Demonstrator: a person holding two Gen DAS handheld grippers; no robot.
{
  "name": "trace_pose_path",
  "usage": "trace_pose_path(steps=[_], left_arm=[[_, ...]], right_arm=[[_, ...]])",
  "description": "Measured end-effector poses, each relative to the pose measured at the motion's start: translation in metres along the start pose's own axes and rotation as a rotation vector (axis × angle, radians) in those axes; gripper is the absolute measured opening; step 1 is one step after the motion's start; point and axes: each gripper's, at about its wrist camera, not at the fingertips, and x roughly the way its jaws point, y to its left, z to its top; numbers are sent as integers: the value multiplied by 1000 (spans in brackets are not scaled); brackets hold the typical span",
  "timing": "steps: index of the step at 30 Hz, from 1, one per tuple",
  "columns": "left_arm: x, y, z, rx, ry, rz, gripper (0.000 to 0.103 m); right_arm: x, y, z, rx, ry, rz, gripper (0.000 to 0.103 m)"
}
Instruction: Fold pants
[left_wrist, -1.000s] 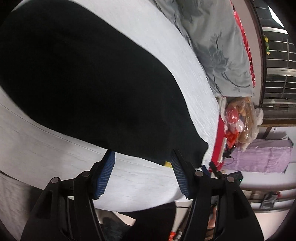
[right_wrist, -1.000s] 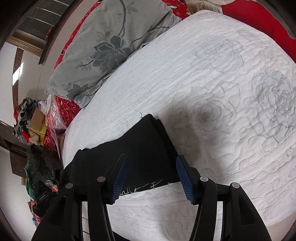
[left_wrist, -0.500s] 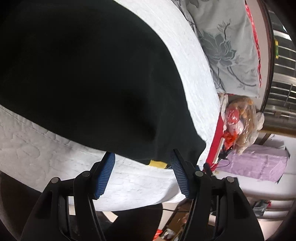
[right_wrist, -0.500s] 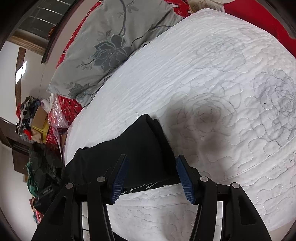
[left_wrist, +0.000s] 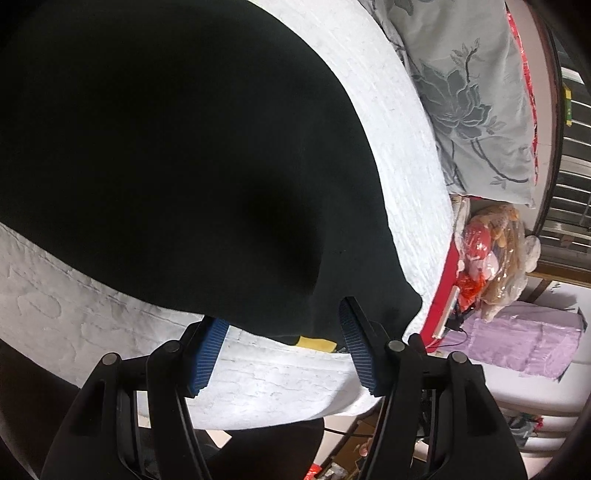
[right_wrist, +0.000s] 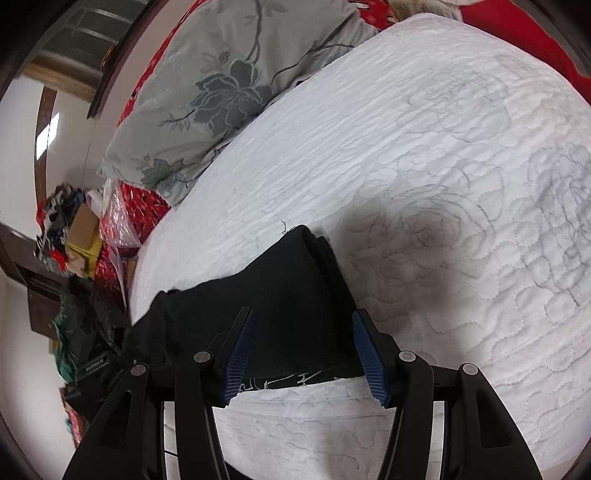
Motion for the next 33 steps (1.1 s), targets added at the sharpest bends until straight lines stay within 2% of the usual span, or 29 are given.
trace_pose_path(steps=[1, 2, 3, 4, 6, 7, 9, 11, 15, 16, 20, 23, 25, 28, 33], left_arm=[[0, -2, 1, 2, -7, 17, 48], [0, -3, 2, 8, -14, 38, 28], [0, -6, 3, 19, -14, 62, 13], [-1, -6, 3, 16, -7, 63, 12], [-8, -7, -1, 14, -7, 36, 10], [-12, -10, -4, 43, -13, 32, 10], [-10, -8, -8, 70, -9, 53, 10], [0, 3, -10, 49, 29, 56, 10], [7, 18, -11, 4, 45, 36, 10], [6, 17, -11, 5, 47, 33, 10], [-1, 11, -12, 39, 44, 52, 10], [-4, 7, -14, 63, 34, 51, 10], [-5, 4, -16, 66, 37, 41, 10], [-15, 6, -18, 84, 33, 22, 10], [-66, 17, -5, 125, -77, 28, 10]], right_arm=[[4, 2, 0, -16, 10, -9, 45], [8, 5, 0, -35, 17, -35, 36], [11, 7, 0, -49, 24, -60, 12], [16, 8, 1, -60, 42, -75, 3], [12, 7, 2, -38, 39, -57, 3], [4, 7, 3, -25, 20, -29, 3], [-17, 7, 4, -20, -21, 33, 3], [-23, 2, 1, -21, -20, 25, 3], [-13, -22, -9, 22, 33, -19, 4], [-9, -26, -11, 30, 46, -15, 8], [-8, -25, -14, 31, 45, -4, 10], [-18, -20, -5, 26, 14, 15, 24], [-23, -18, 5, 36, -21, 27, 46], [-15, -9, 16, 32, -26, 25, 48], [4, 3, 24, 16, -11, 2, 48]])
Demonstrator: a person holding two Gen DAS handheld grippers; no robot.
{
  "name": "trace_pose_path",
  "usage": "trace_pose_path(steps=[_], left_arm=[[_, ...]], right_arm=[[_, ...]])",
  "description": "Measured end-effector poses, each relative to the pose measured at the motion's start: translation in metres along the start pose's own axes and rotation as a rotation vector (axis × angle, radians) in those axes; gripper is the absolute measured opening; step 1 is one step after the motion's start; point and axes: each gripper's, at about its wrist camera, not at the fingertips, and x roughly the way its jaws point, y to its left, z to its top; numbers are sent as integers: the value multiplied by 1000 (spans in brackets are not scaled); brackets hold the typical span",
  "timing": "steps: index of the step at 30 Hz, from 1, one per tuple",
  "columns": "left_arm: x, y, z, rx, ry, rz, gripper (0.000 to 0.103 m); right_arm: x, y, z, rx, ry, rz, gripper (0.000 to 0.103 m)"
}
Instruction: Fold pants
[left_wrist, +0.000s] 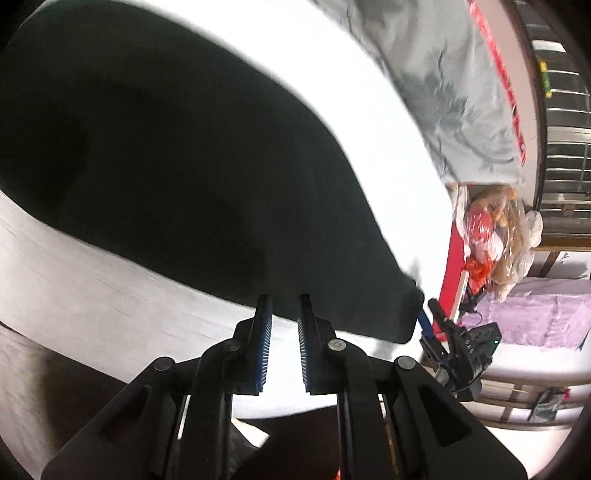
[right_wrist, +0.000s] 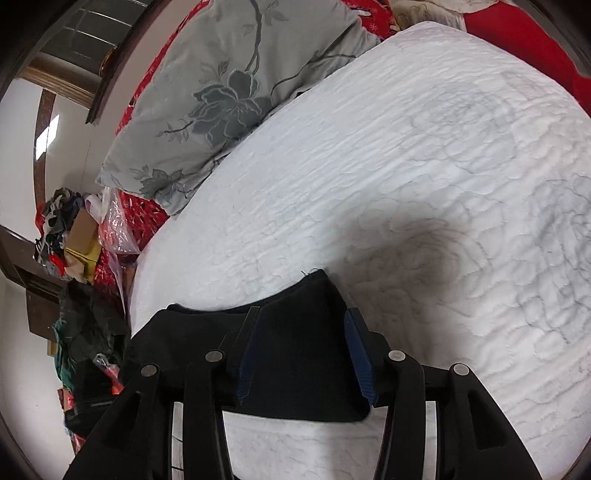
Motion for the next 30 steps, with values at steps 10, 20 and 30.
trace_pose_path(steps=[10, 20, 30], left_arm=[[-86, 107, 47, -146, -251, 114, 15], [-78, 164, 62, -260, -215, 69, 14], [-82, 119, 43, -187, -193, -10, 15]], right_arm=[[11, -2, -4, 7, 13, -43, 51], [17, 2, -8, -9, 27, -109, 52], [10, -4, -4, 25, 21, -92, 56]])
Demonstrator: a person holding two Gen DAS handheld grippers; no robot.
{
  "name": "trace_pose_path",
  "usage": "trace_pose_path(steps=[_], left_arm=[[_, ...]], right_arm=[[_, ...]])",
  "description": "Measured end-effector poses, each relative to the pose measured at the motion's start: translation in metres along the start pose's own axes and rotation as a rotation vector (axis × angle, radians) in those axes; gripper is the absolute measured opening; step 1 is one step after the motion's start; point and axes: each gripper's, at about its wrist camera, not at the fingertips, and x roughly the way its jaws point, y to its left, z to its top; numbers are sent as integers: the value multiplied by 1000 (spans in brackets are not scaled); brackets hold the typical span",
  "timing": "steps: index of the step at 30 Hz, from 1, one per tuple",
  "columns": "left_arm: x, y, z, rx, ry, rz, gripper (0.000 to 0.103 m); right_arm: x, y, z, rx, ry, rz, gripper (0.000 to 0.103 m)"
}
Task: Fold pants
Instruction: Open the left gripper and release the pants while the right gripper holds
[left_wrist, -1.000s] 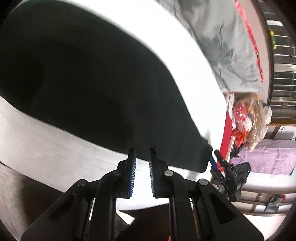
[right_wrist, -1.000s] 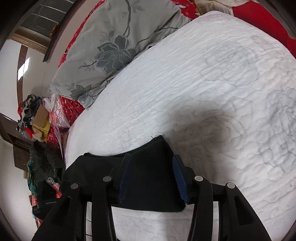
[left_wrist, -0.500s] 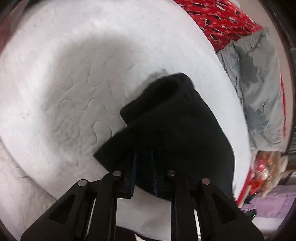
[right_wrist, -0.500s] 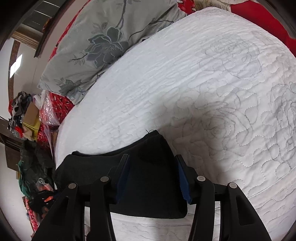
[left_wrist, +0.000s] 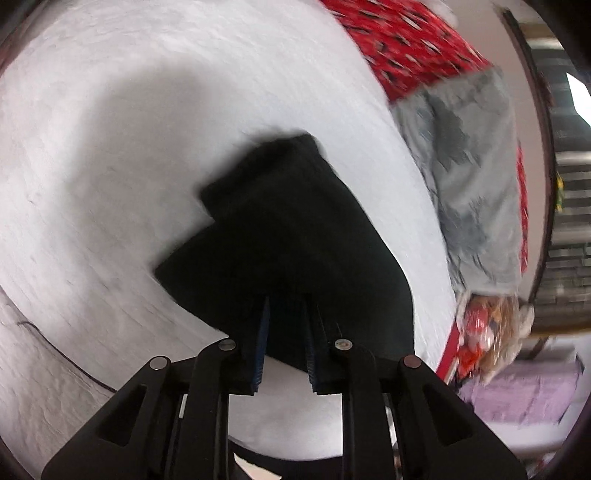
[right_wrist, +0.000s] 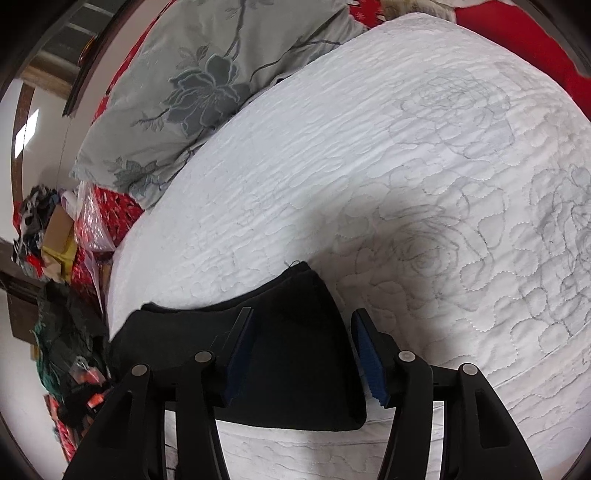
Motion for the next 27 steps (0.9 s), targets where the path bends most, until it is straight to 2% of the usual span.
trace_pose_path(steps=[1, 3, 5, 12, 14, 15, 16, 20, 23, 25, 27], left_arm=[[3, -9, -6, 21, 9, -3, 16], [13, -31, -22, 76, 48, -12, 28], [25, -54, -39, 123, 75, -13, 33], [76, -111, -89, 222, 218, -35, 33], [87, -122, -102, 235, 251, -37, 33], [92, -126, -106, 238, 262, -38, 33], [97, -132, -112, 242, 276, -43, 33], [110, -156, -136, 260, 320, -60, 33], [119, -172, -150, 269, 345, -69, 33], [129, -183, -158, 273, 362, -73, 33], [138, -192, -165, 287, 376, -65, 33]], right_arm=[[-1, -2, 1, 11, -2, 9, 56], [-2, -5, 3, 21, -2, 15, 56], [0, -7, 5, 27, 6, 16, 59], [14, -5, 10, 11, 32, 22, 59], [12, 2, 12, -51, 10, 0, 44], [11, 4, 14, -73, -2, -3, 30], [12, 5, 17, -84, -5, -4, 29], [19, 2, 24, -88, 27, -18, 33], [11, -4, 25, -55, 19, 27, 34], [2, -11, 25, -35, 11, 44, 45], [-6, -18, 24, -31, 10, 43, 46]])
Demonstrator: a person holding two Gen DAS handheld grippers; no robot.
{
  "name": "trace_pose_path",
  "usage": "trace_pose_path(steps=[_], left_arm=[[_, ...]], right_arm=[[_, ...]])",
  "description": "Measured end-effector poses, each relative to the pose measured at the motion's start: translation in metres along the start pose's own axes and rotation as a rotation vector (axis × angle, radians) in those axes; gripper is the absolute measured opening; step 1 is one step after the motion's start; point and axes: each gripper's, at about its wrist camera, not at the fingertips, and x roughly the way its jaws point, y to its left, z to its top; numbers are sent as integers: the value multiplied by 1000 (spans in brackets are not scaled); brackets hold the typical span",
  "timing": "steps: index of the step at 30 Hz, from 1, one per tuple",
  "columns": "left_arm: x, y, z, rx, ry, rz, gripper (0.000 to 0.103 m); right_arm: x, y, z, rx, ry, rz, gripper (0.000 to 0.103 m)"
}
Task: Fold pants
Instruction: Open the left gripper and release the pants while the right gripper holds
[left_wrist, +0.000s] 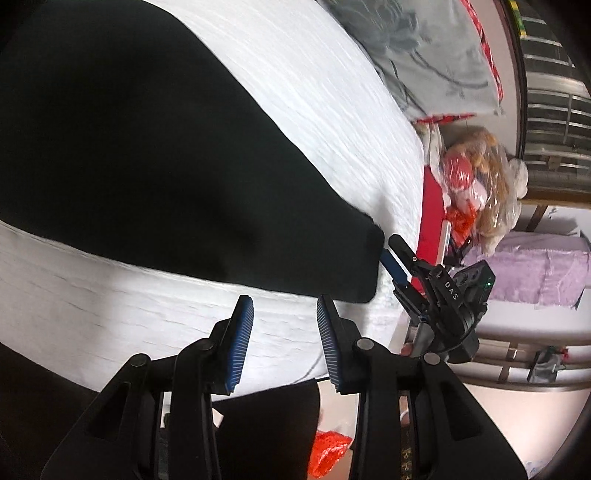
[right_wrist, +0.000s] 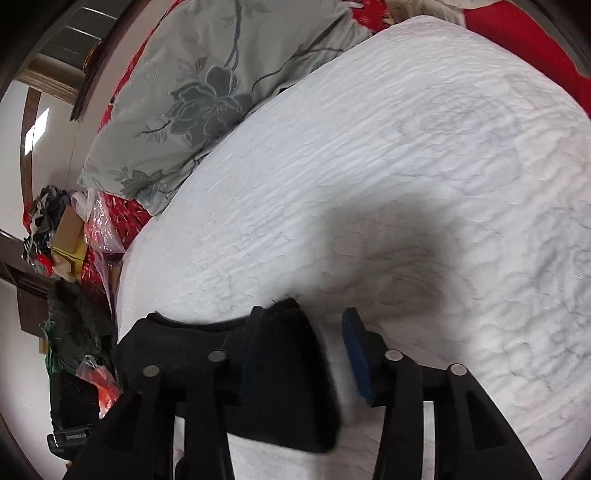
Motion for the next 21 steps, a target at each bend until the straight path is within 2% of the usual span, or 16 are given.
trace_pose_path(steps=[6, 11, 13, 21], left_arm=[[35, -29, -8, 35, 45, 28, 33], [60, -41, -16, -37, 84, -8, 33], [67, -44, -19, -62, 91, -19, 33], [88, -57, -26, -172, 5, -59, 33]], right_arm=[[-22, -17, -8, -19, 19, -19, 56], [-36, -26, -10, -29, 31, -14, 57], [-40, -30, -11, -31, 35, -8, 60], [-50, -48, -14, -11, 55, 26, 62]])
